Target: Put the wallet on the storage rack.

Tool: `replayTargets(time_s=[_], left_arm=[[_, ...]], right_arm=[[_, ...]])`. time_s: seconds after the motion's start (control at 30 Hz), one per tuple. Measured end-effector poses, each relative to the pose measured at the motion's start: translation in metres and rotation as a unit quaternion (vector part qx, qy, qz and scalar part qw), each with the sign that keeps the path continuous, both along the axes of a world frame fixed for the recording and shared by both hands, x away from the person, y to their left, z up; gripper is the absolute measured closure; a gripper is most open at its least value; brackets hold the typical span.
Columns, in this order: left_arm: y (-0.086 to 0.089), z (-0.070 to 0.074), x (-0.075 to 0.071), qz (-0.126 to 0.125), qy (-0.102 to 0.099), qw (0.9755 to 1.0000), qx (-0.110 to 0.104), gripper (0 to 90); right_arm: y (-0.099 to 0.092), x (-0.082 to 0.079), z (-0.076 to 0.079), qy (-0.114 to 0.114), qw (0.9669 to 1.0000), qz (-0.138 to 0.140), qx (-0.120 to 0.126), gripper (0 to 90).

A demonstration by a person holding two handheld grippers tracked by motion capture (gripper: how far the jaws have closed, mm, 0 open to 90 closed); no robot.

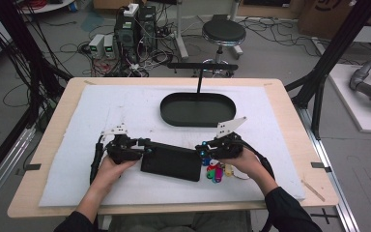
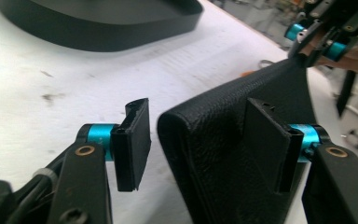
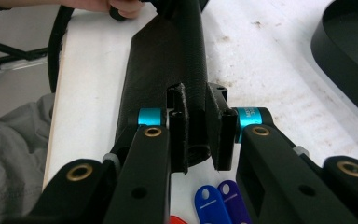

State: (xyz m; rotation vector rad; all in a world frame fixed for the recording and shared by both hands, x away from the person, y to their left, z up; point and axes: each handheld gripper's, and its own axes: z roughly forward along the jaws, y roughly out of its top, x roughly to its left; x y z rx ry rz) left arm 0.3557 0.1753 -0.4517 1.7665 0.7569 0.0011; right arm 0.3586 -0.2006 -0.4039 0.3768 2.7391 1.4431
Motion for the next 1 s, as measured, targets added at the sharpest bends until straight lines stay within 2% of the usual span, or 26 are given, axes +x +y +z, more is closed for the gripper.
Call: replayTargets(time_s=[0.07,0.1,0.2,0.23,0.27,0.3,0.33,0.37,0.4,0.43,0.47,0.5,0.53,0.57,0.63,0.67,0.77,0.83,0.87,0.9,0.93,0.97,1.0], left_arm=[[0.0,0.001,-0.001,-0.011,-0.005,0.9999,-0.003,47.2],[0.003,0.003,-0.002,-0.016,-0.017,0.9997,-0.007,53.2],[0.008,0.006,-0.003,-0.026,-0.025,0.9992,-0.018,61.1],[0.009,0.007,-0.004,-0.03,-0.031,0.9989,-0.019,64.4],[0.01,0.009,-0.006,-0.039,-0.046,0.9979,-0.021,69.1],[0.01,0.009,-0.006,-0.039,-0.046,0.9979,-0.021,70.9],[0.011,0.01,-0.007,-0.042,-0.054,0.9974,-0.022,72.2],[0.011,0.01,-0.008,-0.046,-0.059,0.9969,-0.023,72.2],[0.011,0.011,-0.009,-0.049,-0.067,0.9963,-0.024,73.3],[0.011,0.012,-0.01,-0.051,-0.076,0.9955,-0.025,73.6],[0.011,0.013,-0.011,-0.055,-0.085,0.9945,-0.027,73.6],[0.011,0.013,-0.012,-0.059,-0.096,0.9932,-0.029,74.1],[0.011,0.014,-0.014,-0.065,-0.109,0.9915,-0.029,74.2],[0.011,0.015,-0.015,-0.069,-0.123,0.9896,-0.03,74.2],[0.011,0.017,-0.018,-0.07,-0.143,0.9867,-0.031,74.3],[0.011,0.018,-0.019,-0.069,-0.149,0.9859,-0.031,74.4],[0.013,0.018,-0.021,-0.064,-0.164,0.9836,-0.038,74.6],[0.013,0.018,-0.022,-0.061,-0.169,0.9829,-0.039,74.8],[0.014,0.018,-0.022,-0.059,-0.17,0.9829,-0.038,74.7],[0.014,0.018,-0.023,-0.056,-0.172,0.9826,-0.042,74.7],[0.015,0.019,-0.023,-0.055,-0.174,0.9821,-0.047,74.7],[0.016,0.02,-0.024,-0.054,-0.177,0.9814,-0.052,74.6],[0.015,0.021,-0.024,-0.053,-0.182,0.9805,-0.053,74.3]], right_arm=[[0.0,-0.001,0.0,-0.006,1.0,0.006,0.001,81.2],[-0.001,-0.002,0.001,-0.011,0.9999,0.012,-0.001,81.0],[-0.003,-0.002,0.001,-0.01,0.9999,0.014,-0.001,80.4],[-0.003,-0.002,0.001,-0.007,0.9999,0.015,-0.001,79.8],[-0.004,-0.002,0.002,-0.003,0.9999,0.015,-0.001,77.8],[-0.004,-0.002,0.002,-0.003,0.9999,0.015,-0.001,77.8],[-0.006,-0.001,0.002,0.003,0.9999,0.009,0.009,70.4],[-0.006,-0.001,0.002,0.003,0.9999,0.009,0.009,70.4],[-0.009,0.002,0.002,0.01,0.9998,-0.003,0.016,57.1],[-0.01,0.004,0.001,0.023,0.9995,-0.007,0.02,54.9],[-0.01,0.004,0.001,0.023,0.9995,-0.007,0.02,54.9],[-0.01,0.005,-0.001,0.032,0.9993,-0.014,0.015,48.1],[-0.01,0.006,-0.003,0.043,0.9988,-0.017,0.015,45.5],[-0.01,0.006,-0.003,0.043,0.9988,-0.017,0.015,45.5],[-0.007,0.008,-0.009,0.074,0.9971,-0.015,0.012,41.2],[-0.005,0.007,-0.011,0.084,0.9964,-0.01,0.011,41.2],[0.0,0.006,-0.015,0.091,0.9959,-0.007,0.001,43.8],[0.004,0.006,-0.019,0.097,0.9952,-0.003,-0.011,52.4],[0.006,0.005,-0.019,0.101,0.9948,0.005,-0.011,62.5],[0.006,0.003,-0.017,0.08,0.9967,0.013,-0.006,69.1],[0.006,0.003,-0.017,0.08,0.9967,0.013,-0.006,69.1],[0.005,0.002,-0.014,0.077,0.9969,0.018,0.003,73.4],[0.004,0.001,-0.012,0.064,0.9977,0.016,0.012,74.6]])
